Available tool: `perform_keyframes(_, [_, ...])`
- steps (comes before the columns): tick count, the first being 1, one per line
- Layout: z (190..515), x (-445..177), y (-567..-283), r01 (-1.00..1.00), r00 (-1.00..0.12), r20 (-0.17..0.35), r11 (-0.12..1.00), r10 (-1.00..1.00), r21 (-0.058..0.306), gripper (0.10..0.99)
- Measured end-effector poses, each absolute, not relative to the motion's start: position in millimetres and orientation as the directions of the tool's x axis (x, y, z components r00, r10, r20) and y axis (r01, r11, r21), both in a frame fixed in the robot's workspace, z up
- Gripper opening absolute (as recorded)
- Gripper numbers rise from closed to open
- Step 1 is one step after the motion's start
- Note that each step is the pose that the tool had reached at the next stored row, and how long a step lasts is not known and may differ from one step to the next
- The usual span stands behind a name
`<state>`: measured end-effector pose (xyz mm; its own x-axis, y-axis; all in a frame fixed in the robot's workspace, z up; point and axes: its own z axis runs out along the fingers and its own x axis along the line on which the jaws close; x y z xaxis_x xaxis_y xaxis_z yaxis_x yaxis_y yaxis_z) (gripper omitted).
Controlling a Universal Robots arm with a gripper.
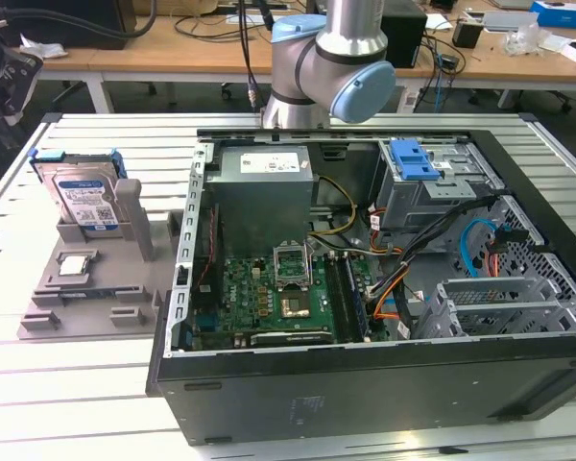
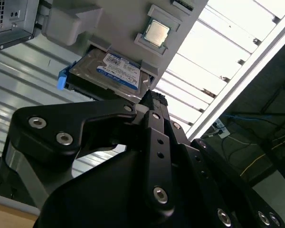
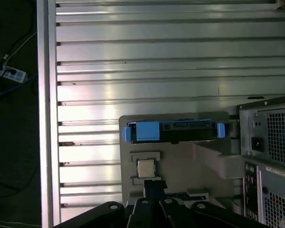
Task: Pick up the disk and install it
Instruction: 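Pick up the disk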
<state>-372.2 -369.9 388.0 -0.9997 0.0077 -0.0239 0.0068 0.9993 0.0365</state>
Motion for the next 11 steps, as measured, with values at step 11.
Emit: perform_keyframes(11, [387.9, -372.2, -369.9, -0.176, -0.984, -0.024, 0.984, -0.175, 0.036, 0.106])
